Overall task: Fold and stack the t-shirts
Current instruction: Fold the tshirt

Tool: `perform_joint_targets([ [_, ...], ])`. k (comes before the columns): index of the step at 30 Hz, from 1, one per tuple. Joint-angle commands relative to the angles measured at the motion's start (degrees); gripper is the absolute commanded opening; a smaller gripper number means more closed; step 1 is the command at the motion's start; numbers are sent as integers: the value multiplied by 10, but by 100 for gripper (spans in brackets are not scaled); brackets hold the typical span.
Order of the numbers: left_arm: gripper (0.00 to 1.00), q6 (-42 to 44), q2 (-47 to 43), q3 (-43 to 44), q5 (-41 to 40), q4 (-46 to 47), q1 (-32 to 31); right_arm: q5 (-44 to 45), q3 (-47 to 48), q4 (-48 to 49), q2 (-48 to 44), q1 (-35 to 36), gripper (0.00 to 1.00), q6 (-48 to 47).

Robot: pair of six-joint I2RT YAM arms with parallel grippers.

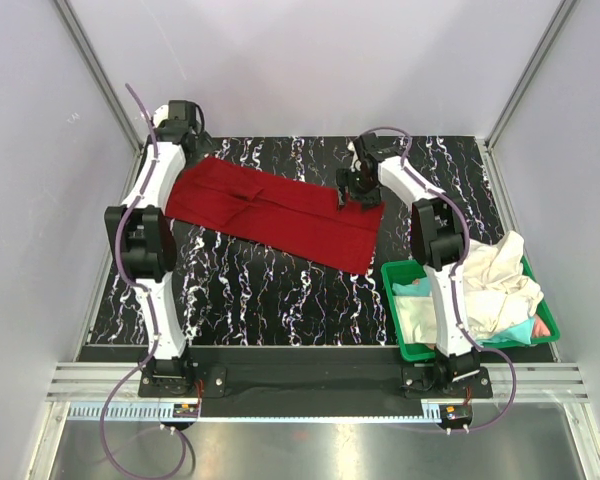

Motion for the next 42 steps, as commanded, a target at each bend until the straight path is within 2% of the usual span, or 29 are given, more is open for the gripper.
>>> perform_joint_targets([
  [1,99,12,-67,-69,11,8,-35,13,-49,7,-12,4,79,19],
  [7,99,50,-176,-183,-10,-28,-91,-1,-242,76,-115,21,80,81],
  [8,99,51,-193,-198,-14,-32,-96,-3,-262,83,-125,28,100,86],
  [12,99,77,-292,-278,-10,-46,-120,-18,-351,108,-179,71,100,124],
  [17,99,67,-391,-372,-1,-52,-117,-33,-437,158,-249,170,100,204],
  [21,99,58,-465,-415,21,-57,-104,-48,-443,168,-279,240,100,254],
  [24,99,57,-494,-436,65,-57,-86,-8,-431,151,-294,253,100,259],
  [29,99,68,-515,-465,136,-42,-83,72,-378,75,-322,253,100,151],
  [30,99,71,-519,-472,155,-33,-83,132,-371,60,-324,253,100,136],
  [31,92,76,-520,-481,197,-21,-83,180,-352,17,-317,252,100,121],
  [33,88,63,-526,-498,214,0,-83,265,-337,-11,-303,248,100,82],
  [35,88,50,-529,-506,209,0,-83,263,-314,-23,-289,245,100,22],
  [37,89,39,-536,-505,196,-3,-83,220,-285,-18,-287,246,100,-3],
  [40,91,29,-551,-497,175,-12,-83,124,-250,10,-278,248,100,-1],
  [42,93,23,-558,-485,126,-24,-83,72,-225,18,-252,255,100,8],
])
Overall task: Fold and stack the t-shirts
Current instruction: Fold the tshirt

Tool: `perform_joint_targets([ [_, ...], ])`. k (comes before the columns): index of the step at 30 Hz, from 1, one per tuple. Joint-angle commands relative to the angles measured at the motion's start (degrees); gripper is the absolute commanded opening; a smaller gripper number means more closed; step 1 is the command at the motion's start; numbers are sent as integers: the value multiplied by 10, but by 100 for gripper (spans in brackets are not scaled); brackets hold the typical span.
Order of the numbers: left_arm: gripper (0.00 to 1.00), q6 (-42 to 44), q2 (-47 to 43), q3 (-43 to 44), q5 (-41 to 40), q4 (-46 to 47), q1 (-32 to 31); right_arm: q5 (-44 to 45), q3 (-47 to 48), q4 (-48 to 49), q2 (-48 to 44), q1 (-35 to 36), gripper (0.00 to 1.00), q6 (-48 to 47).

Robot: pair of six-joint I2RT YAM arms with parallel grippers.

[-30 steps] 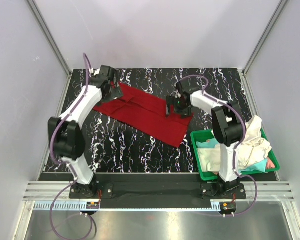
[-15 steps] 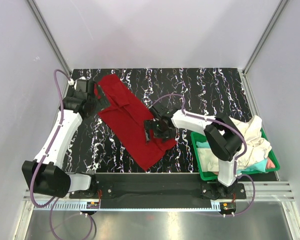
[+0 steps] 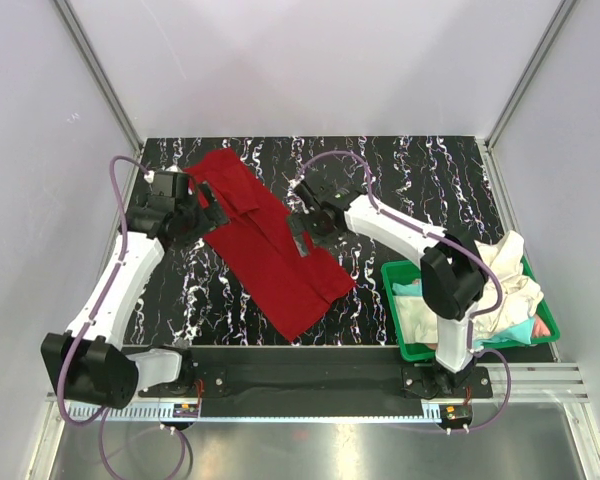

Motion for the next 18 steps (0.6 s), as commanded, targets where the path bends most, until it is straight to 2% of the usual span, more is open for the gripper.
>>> perform_joint_targets([
  [1,93,-16,-32,23,-49,7,0,-86,76,15,35,13,100,-28],
  [4,93,-27,-19,39,-81,-23,1,-121,133,-2,89,17,98,-29],
  [6,91,-47,-8,36,-81,-31,1,-140,155,-10,119,18,91,-32],
  [7,90,-54,-6,23,-62,-24,1,-145,157,-11,125,18,84,-32],
  [9,89,-86,-11,7,-44,-16,0,-151,145,-7,136,18,77,-30],
  [10,89,-96,-12,-10,-38,-8,-1,-156,137,-2,138,18,65,-30],
  [12,89,-124,-15,-23,-44,-6,-4,-163,110,17,140,18,49,-20],
  [13,90,-129,-12,-30,-46,-9,-4,-165,102,22,141,18,45,-16],
  [16,92,-144,18,-17,-48,-20,-8,-174,76,32,148,18,45,1],
  [18,93,-149,55,0,-53,-31,-16,-177,47,50,140,21,51,16],
])
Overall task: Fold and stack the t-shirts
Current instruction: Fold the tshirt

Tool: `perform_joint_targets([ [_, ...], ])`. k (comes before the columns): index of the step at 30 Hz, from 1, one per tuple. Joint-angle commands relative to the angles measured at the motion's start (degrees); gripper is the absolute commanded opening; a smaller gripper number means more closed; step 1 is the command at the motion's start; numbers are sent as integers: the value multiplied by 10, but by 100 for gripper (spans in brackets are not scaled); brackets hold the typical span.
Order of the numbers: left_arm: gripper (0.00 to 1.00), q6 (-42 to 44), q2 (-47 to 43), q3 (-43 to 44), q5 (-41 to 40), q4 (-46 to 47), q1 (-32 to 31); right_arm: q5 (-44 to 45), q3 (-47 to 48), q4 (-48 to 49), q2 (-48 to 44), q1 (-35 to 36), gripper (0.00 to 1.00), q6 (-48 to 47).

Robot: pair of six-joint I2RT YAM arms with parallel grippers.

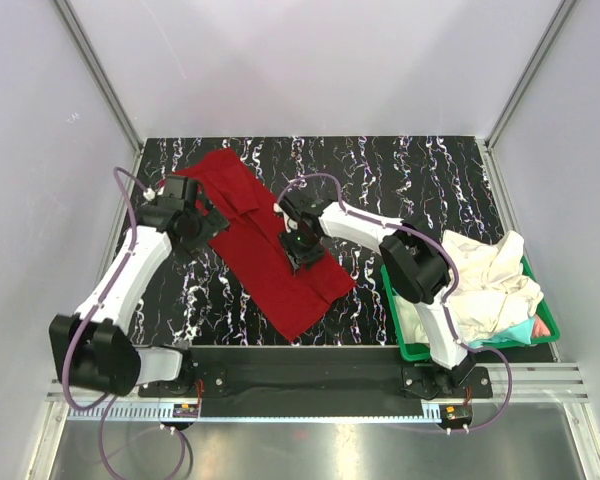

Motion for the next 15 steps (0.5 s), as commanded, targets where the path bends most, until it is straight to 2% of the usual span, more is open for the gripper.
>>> perform_joint_targets([
  [1,94,-31,48,43,-11,-4,-22,-22,-33,36,-11,7,53,31],
  [7,94,-73,164,92,-6,28,-45,-160,-103,111,-71,7,65,113],
  [10,94,-89,243,133,-37,24,-45,-150,-103,107,-122,-1,75,117],
  [15,95,-80,341,247,-119,-20,-45,-111,-71,35,-196,-65,89,79],
])
